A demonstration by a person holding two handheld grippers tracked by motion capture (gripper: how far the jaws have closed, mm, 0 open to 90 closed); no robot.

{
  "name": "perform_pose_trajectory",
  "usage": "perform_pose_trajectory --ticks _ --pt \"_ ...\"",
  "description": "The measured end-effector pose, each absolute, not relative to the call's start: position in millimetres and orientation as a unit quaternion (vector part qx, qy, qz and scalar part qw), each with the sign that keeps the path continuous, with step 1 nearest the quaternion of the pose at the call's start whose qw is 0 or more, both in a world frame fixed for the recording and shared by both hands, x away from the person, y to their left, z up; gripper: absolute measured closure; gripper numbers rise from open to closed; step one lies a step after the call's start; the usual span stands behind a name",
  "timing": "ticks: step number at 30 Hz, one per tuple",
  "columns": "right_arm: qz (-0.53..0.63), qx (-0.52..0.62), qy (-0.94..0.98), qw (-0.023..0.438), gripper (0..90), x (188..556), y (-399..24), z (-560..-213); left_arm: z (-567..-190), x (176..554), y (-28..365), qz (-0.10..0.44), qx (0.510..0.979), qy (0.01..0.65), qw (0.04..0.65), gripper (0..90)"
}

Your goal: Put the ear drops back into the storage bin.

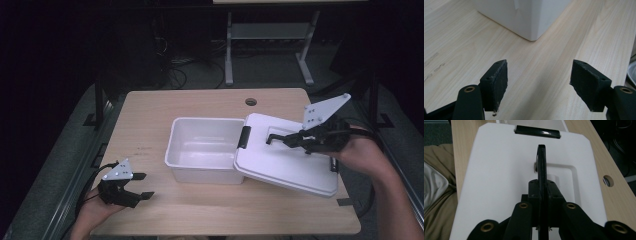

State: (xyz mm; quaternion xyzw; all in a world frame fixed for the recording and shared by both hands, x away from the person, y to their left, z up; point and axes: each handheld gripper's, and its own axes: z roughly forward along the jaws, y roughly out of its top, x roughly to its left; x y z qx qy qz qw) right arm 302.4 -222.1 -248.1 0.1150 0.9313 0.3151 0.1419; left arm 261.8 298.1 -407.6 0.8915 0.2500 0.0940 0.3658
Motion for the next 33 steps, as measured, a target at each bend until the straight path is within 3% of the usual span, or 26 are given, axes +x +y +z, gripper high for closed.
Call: perform_pose_trajectory --ticks 33 --pt "0.326 0.057 0.936 0.12 83.8 346 -137 -249 -409 260 294 0.088 0.893 0.247 0.365 28.4"
